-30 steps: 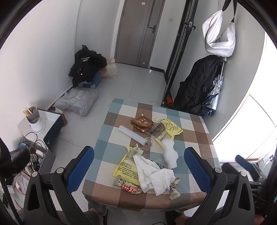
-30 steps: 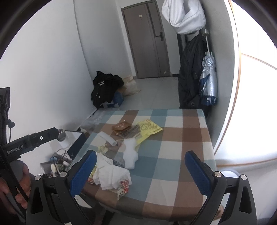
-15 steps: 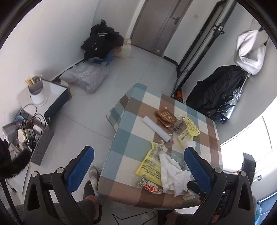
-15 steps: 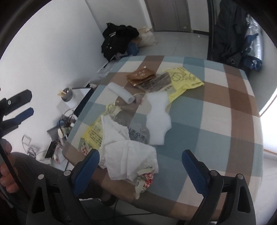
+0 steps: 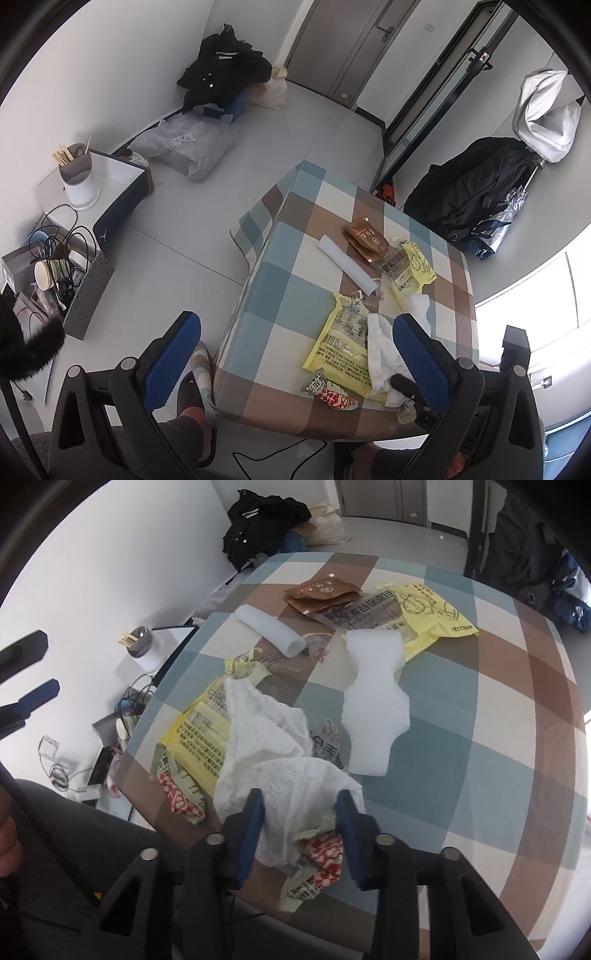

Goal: Collect trash
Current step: 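Lower the right gripper onto the crumpled white tissue and close it, then lift the white tissue with the right gripper and carry it to the bin, then open the right gripper over the white bin to drop the tissue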

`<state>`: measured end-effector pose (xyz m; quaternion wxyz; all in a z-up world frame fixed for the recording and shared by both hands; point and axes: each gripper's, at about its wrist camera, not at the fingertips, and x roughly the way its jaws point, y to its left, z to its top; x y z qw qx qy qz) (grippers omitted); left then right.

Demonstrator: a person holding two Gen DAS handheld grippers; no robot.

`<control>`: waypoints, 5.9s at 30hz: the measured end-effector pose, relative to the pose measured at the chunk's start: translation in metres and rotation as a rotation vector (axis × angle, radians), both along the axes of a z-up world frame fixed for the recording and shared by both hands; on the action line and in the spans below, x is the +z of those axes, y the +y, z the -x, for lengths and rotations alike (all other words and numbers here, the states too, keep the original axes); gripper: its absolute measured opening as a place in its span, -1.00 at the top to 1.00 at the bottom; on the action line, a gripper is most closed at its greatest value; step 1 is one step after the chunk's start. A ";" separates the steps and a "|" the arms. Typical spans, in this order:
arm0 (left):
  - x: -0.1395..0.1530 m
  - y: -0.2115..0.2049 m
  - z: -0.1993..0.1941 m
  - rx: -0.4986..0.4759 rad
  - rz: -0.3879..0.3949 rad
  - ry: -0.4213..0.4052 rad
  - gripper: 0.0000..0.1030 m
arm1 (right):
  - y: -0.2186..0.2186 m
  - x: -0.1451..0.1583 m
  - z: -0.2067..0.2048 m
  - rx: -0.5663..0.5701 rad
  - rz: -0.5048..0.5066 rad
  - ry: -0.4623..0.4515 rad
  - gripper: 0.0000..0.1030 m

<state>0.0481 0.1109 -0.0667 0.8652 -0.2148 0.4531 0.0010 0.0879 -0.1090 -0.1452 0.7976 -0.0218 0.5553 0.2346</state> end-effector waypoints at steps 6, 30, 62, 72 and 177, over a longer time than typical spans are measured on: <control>0.000 -0.007 0.000 -0.015 -0.028 0.003 -0.98 | -0.013 0.011 -0.001 -0.039 -0.039 -0.027 0.39; -0.013 -0.057 -0.006 -0.094 -0.105 0.079 -0.98 | -0.066 0.023 0.009 -0.149 -0.202 -0.009 0.20; -0.025 -0.040 -0.008 -0.068 -0.075 0.104 -0.98 | -0.028 0.008 -0.009 -0.171 -0.176 0.030 0.97; -0.031 -0.056 -0.011 -0.093 -0.113 0.124 -0.98 | -0.055 0.041 -0.002 -0.194 -0.295 -0.053 0.97; -0.101 -0.517 -0.098 -1.017 -0.125 0.441 0.83 | -0.443 -0.155 0.012 -0.806 -0.376 0.215 0.64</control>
